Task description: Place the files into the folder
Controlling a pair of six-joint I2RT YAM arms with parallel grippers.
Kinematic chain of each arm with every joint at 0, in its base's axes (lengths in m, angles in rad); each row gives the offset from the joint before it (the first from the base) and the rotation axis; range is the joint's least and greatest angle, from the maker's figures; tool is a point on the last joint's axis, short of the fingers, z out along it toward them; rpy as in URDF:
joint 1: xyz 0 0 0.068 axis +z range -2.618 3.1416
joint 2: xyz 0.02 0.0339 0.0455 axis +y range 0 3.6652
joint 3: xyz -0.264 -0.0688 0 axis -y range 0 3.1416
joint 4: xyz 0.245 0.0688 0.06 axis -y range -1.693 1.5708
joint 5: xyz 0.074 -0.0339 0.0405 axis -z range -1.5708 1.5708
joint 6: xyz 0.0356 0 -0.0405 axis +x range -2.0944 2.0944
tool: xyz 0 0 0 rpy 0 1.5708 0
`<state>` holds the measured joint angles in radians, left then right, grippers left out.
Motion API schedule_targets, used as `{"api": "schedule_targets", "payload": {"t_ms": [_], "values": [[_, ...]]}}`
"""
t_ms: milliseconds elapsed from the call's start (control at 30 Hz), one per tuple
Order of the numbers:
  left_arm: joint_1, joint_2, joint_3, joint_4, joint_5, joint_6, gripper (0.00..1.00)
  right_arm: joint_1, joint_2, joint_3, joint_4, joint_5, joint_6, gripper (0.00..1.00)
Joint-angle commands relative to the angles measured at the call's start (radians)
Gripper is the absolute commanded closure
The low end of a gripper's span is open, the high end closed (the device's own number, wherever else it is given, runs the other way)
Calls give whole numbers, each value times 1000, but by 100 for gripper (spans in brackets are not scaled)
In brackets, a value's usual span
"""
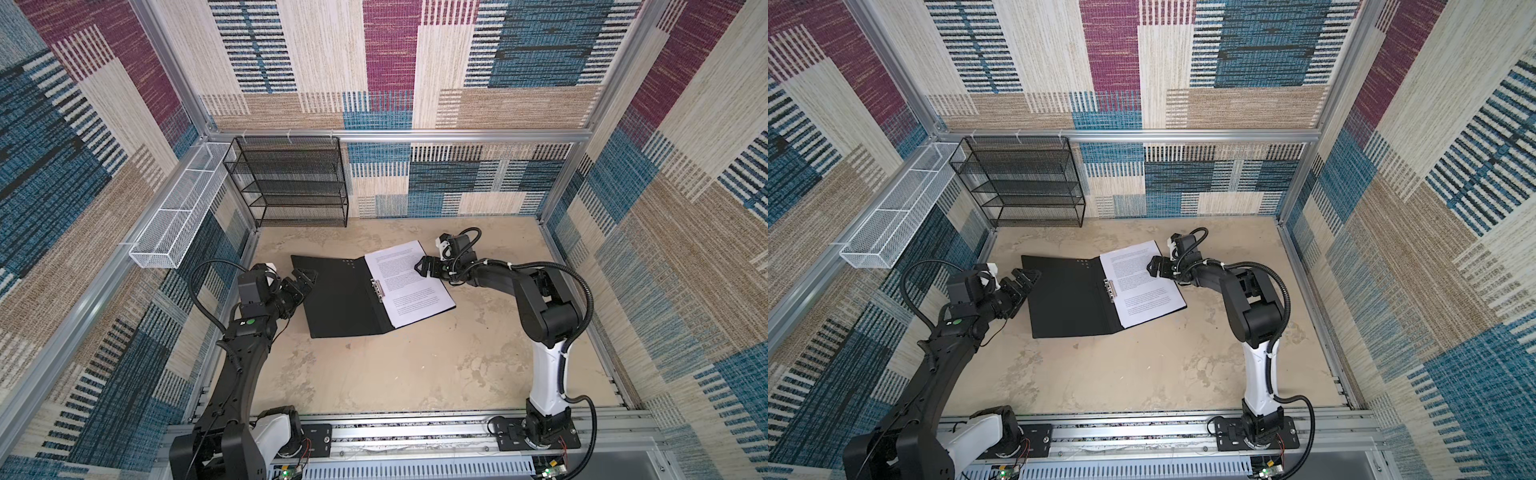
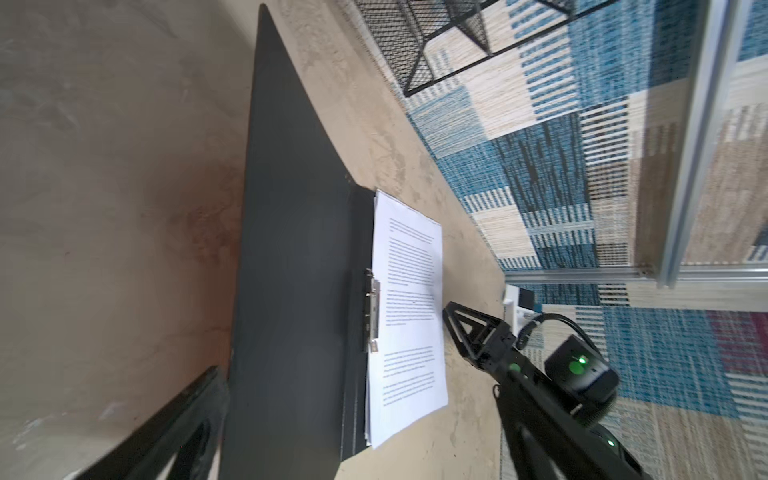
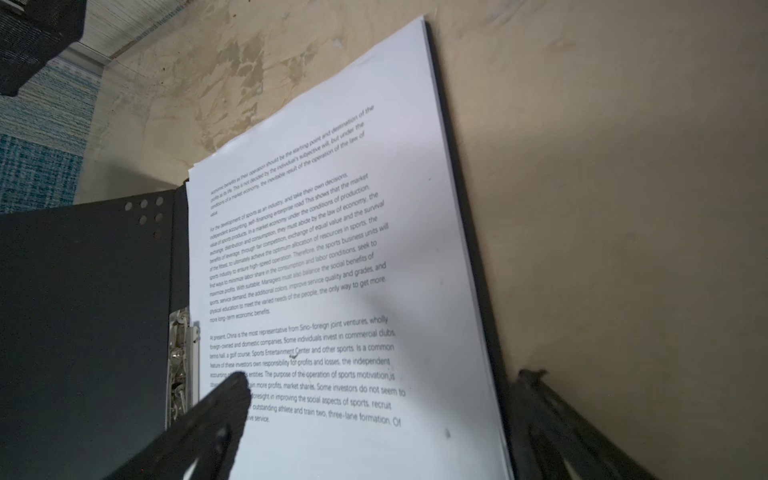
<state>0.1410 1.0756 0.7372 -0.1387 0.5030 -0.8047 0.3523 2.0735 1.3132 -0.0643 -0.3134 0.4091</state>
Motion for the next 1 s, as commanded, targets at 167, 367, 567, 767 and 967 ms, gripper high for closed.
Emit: {"api": "schedule_targets", "payload": {"t_ms": [167, 367, 567, 767, 967], "values": [[-159, 29, 177, -127, 179, -39, 1, 112, 19, -20, -173, -147, 99, 1], [-313, 118, 295, -127, 131, -48, 1, 142, -19, -73, -66, -202, 219, 0], [-390, 199, 339, -132, 101, -40, 1, 103, -127, -116, -66, -106, 291, 0], [-393, 236, 427, -179, 95, -14, 1, 6, -258, -194, -106, 55, 353, 0], [-290, 294, 462, -303, 4, 81, 1, 15, -280, -144, -112, 24, 244, 0]]}}
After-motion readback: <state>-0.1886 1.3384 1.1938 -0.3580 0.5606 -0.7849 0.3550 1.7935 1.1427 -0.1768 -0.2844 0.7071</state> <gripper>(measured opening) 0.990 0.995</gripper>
